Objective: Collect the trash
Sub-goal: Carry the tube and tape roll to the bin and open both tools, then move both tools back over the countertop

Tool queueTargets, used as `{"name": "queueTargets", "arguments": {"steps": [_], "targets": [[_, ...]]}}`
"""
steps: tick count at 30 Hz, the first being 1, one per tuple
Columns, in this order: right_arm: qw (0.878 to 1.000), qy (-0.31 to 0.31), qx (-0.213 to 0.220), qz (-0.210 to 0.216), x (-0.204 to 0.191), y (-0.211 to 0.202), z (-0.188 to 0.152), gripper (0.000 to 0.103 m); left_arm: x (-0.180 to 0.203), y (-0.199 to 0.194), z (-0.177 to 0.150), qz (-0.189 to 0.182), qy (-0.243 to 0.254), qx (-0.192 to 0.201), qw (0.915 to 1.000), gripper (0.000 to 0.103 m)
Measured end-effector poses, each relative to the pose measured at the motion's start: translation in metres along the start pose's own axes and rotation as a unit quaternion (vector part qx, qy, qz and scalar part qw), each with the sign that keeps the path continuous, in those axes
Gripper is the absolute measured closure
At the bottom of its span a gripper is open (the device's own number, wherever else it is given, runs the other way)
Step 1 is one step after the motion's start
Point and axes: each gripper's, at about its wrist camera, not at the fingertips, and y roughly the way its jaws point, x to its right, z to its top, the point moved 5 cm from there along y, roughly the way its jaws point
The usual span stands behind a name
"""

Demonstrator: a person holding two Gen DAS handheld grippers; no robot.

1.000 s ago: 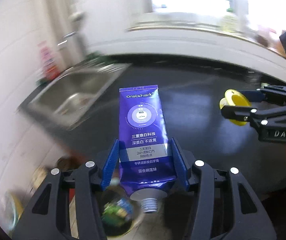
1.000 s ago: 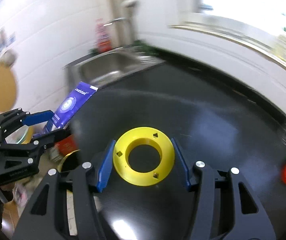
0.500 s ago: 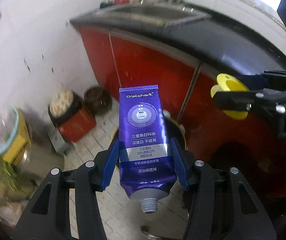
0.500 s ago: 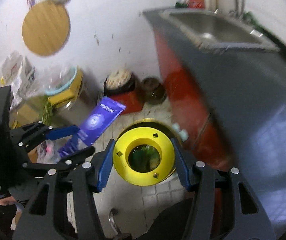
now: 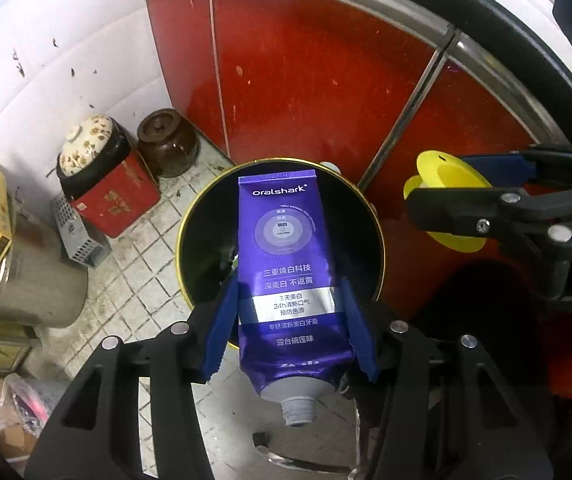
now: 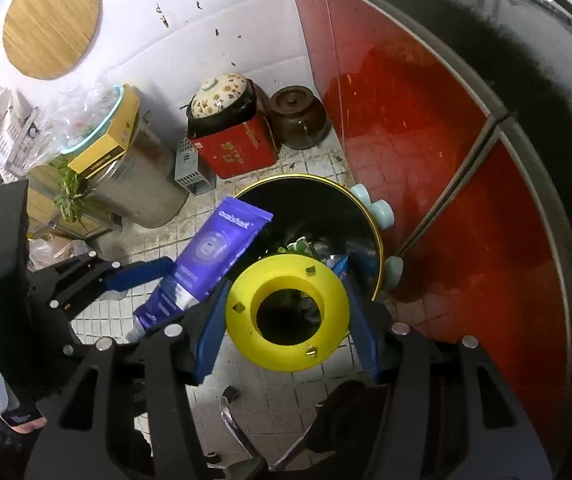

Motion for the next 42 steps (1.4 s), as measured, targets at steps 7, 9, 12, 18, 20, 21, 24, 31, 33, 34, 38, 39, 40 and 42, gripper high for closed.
{"name": "queueTargets", "arguments": {"steps": [7,9,12,18,20,21,24,31,33,34,38,39,40,42], "targets": [[1.000,0.019,-0.007,0.013,0.009,0.009,0.013,0.040,-0.006,0.008,0.009,-0.017,-0.015,0.005,0.9997,0.047],[1.000,0.026,0.004,0.008,0.012,0.006,0.015,0.029,-0.013,0.009,0.011,-0.003,-0.025,0.010,0.9996,0.022],[0.999,0.030,0.005,0.010,0.015,0.003,0.016,0.029,-0.020,0.007,0.013,-0.001,-0.031,0.016,0.9994,0.022],[0.999,0.031,0.018,0.013,0.015,-0.013,0.014,0.029,-0.024,0.000,0.015,0.008,-0.036,0.018,0.9992,0.022],[0.999,0.030,0.032,0.017,0.012,-0.029,0.014,0.029,-0.023,-0.005,0.017,0.010,-0.037,0.023,0.9990,0.022],[0.999,0.028,0.038,0.019,0.010,-0.038,0.013,0.029,-0.019,-0.013,0.020,0.011,-0.034,0.029,0.9989,0.022],[0.997,0.013,0.074,0.021,0.003,-0.082,0.012,0.029,-0.002,-0.042,0.030,0.015,-0.011,0.053,0.9984,0.021],[0.980,0.045,0.189,-0.036,0.048,-0.229,-0.022,0.023,0.092,-0.126,0.074,-0.002,0.085,0.138,0.9867,0.007],[0.971,0.075,0.219,-0.061,0.076,-0.270,-0.048,0.021,0.134,-0.139,0.086,-0.035,0.111,0.151,0.9816,0.007],[0.966,0.092,0.230,-0.077,0.091,-0.287,-0.061,0.021,0.160,-0.144,0.093,-0.057,0.125,0.156,0.9782,0.007],[0.936,0.167,0.263,-0.162,0.160,-0.362,-0.140,0.021,0.261,-0.157,0.103,-0.119,0.190,0.161,0.9612,0.007],[0.928,0.184,0.268,-0.181,0.176,-0.377,-0.161,0.021,0.301,-0.161,0.101,-0.138,0.219,0.162,0.9522,0.007],[0.921,0.199,0.271,-0.196,0.189,-0.389,-0.179,0.021,0.321,-0.163,0.099,-0.148,0.236,0.162,0.9467,0.007],[0.901,0.243,0.278,-0.226,0.222,-0.415,-0.228,0.021,0.379,-0.168,0.088,-0.172,0.278,0.162,0.9309,0.007]]}}
